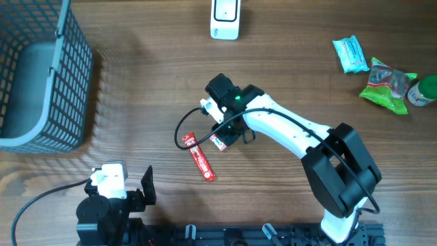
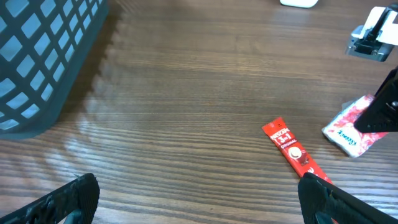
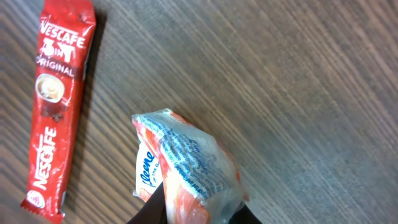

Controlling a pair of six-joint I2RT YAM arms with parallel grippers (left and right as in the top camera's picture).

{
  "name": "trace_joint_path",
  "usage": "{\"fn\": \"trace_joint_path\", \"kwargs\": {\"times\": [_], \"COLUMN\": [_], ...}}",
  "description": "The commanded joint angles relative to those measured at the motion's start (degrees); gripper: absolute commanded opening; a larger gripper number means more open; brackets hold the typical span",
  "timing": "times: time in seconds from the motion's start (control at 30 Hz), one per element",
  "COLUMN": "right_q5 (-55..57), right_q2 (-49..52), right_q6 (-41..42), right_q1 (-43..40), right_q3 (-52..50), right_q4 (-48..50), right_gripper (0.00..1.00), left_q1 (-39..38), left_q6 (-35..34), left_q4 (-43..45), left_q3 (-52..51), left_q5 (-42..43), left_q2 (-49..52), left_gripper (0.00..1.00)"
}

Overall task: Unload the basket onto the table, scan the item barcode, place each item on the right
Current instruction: 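Lift the tissue pack and carry it up toward the scanner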

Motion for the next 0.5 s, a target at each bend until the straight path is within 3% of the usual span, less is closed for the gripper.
{"fn": "trace_joint_path", "kwargs": {"times": [0.0,0.2,0.33,0.47], "right_q5": [-2.0,-2.0,-4.3,-20.7], "right_q2": [0.5,-1.0,-1.5,-2.3], "right_q6": [0.4,9.7,31.3,45.6], "right_q1": [-0.1,-0.1,-1.2,-3.7], "right_q3": [2.2,12.6,19.2,19.6], "right_q4": [-2.0,-10.5,-15.6,-15.7], "right_gripper": [0.04,0.04,0.04,0.04], "left_q1": [-0.3,-0.3,-0.3,-0.3], "left_q6": [-0.5,-0.5,-0.5,-0.5], "left_q4": [0.2,0.2,0.2,0.2], "left_q3": [-0.4,-0.4,-0.4,-0.4], "left_q5": [-0.6,-0.6,-0.6,-0.6], "left_q2": [-0.2,-0.2,-0.2,-0.2], "left_gripper": [1.00,1.00,1.00,1.00]}}
